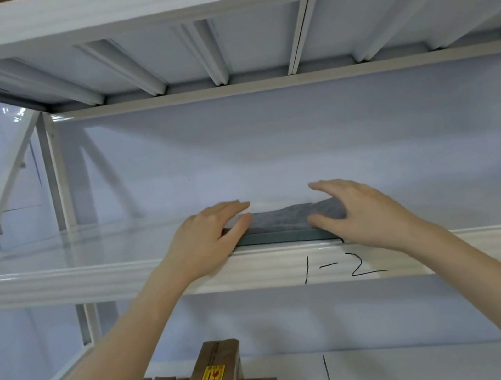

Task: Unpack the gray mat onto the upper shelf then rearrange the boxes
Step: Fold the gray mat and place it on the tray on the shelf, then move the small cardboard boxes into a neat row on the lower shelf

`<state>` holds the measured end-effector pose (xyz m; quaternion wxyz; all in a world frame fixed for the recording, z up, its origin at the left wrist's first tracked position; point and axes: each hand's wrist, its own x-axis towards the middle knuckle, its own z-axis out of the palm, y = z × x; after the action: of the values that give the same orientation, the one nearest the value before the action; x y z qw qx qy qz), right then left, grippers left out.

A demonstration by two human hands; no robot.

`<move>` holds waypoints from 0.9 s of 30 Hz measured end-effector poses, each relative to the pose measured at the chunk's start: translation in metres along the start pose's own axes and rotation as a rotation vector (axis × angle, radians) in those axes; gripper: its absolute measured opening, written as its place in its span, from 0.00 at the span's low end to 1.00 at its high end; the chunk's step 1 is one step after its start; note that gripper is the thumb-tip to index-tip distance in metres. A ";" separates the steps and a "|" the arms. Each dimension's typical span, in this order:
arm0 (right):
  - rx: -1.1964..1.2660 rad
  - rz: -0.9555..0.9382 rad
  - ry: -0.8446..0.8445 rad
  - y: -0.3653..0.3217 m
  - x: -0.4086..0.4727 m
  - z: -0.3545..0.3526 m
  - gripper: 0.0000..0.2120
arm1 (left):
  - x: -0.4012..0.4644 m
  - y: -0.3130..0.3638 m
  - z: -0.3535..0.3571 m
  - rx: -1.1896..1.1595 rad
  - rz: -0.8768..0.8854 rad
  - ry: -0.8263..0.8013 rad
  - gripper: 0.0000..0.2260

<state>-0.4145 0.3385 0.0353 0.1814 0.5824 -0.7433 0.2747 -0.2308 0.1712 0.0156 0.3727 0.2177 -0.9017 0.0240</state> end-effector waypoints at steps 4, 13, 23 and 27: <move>0.029 -0.119 0.066 -0.026 -0.005 0.004 0.29 | -0.013 -0.007 -0.011 -0.004 0.058 0.054 0.29; 0.089 -0.327 0.039 -0.108 -0.002 0.039 0.30 | -0.063 -0.044 -0.062 0.162 0.046 0.091 0.27; 0.202 -0.541 -0.096 -0.193 -0.016 0.146 0.29 | -0.184 -0.147 -0.070 0.208 -0.143 0.042 0.32; 0.178 -0.570 -0.193 -0.193 -0.036 0.195 0.28 | -0.228 -0.173 -0.045 0.115 -0.244 0.003 0.33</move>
<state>-0.2095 0.2127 -0.1008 0.1278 0.8042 -0.5370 0.2202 0.0135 0.1101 -0.1282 0.3611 0.3466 -0.8652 0.0306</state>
